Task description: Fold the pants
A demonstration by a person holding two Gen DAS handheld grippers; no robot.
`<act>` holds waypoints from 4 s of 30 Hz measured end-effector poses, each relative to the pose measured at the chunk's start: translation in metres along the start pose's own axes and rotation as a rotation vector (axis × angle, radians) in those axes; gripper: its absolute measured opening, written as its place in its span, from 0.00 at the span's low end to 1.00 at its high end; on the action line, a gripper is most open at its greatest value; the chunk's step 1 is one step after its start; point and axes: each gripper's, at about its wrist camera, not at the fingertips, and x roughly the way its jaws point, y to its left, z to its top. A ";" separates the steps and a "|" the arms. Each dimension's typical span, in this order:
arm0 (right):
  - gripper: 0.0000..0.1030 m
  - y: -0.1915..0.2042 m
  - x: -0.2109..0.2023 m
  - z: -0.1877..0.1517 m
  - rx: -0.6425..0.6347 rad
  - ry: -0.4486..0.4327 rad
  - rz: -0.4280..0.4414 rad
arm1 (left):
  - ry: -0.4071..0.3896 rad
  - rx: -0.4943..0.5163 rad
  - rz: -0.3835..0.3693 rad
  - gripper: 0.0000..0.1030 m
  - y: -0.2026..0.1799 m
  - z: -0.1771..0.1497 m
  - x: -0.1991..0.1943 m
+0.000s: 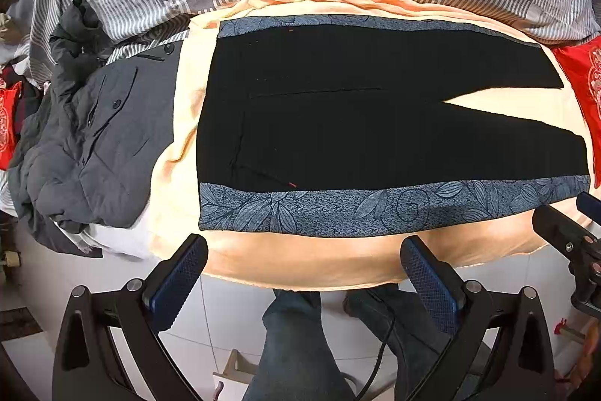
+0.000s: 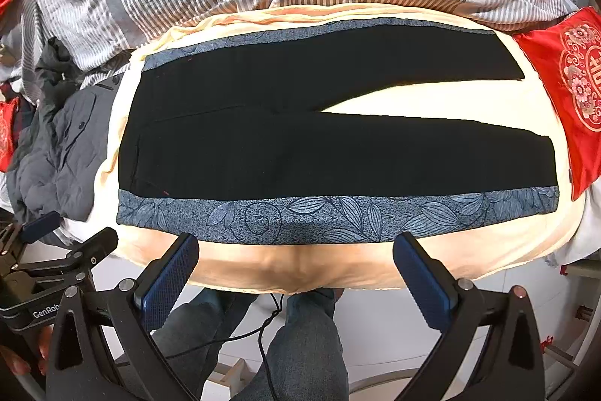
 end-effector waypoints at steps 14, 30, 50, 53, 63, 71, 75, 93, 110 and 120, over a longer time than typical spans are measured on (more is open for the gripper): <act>1.00 -0.009 -0.001 -0.006 -0.028 0.002 0.019 | -0.001 -0.043 0.022 1.00 -0.011 -0.017 -0.006; 1.00 -0.019 0.003 -0.011 -0.013 0.031 0.029 | 0.000 -0.042 0.037 1.00 -0.014 -0.027 -0.010; 1.00 -0.028 0.062 -0.010 0.255 0.087 0.208 | 0.019 -0.048 -0.188 1.00 0.035 -0.007 0.060; 1.00 -0.041 0.088 -0.023 0.386 0.105 0.362 | 0.065 -0.151 -0.266 1.00 0.055 -0.014 0.089; 0.97 -0.049 0.191 -0.070 0.602 0.116 0.633 | 0.084 -0.299 -0.362 1.00 0.079 -0.036 0.160; 0.74 -0.067 0.225 -0.089 0.741 0.081 0.751 | 0.120 -0.302 -0.415 1.00 0.073 -0.049 0.175; 0.55 -0.073 0.226 -0.086 0.807 0.028 0.863 | 0.128 -0.318 -0.460 1.00 0.074 -0.052 0.177; 0.11 -0.069 0.162 -0.054 0.718 -0.007 0.947 | 0.011 -0.636 -0.647 0.63 0.105 -0.023 0.185; 0.10 -0.065 0.114 0.085 0.377 0.001 0.811 | -0.212 -0.416 -0.572 0.25 0.113 0.098 0.099; 0.10 -0.047 0.203 0.241 0.244 0.155 0.750 | -0.149 -0.491 -0.441 0.25 0.105 0.204 0.178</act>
